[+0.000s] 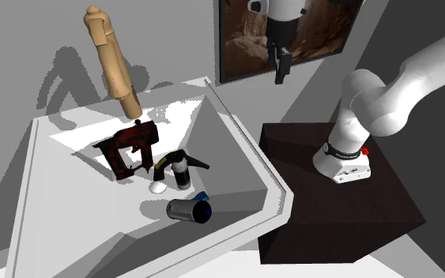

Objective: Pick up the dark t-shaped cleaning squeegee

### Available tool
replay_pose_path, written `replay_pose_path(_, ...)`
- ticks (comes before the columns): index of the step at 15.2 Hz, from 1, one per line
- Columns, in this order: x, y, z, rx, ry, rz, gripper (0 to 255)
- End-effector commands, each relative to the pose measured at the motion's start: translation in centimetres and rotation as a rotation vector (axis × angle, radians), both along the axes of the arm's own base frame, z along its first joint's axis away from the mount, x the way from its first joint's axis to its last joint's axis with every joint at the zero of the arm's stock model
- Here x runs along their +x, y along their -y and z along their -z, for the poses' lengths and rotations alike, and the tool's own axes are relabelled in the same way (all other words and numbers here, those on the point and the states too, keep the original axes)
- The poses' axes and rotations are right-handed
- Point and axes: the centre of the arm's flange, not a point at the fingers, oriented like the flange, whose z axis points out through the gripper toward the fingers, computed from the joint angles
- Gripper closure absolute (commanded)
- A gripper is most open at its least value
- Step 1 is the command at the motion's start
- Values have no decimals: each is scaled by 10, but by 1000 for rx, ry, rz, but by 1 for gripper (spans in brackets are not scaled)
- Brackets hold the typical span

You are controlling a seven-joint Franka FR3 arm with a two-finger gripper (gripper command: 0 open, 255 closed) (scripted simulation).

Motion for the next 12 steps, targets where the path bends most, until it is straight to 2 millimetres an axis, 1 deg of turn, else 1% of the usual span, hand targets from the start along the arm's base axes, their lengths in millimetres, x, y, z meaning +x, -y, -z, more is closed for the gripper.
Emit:
replay_pose_path(1, 0, 0, 0, 0, 0, 0, 0)
replay_pose_path(12, 68, -23, 114, 54, 106, -12, 0)
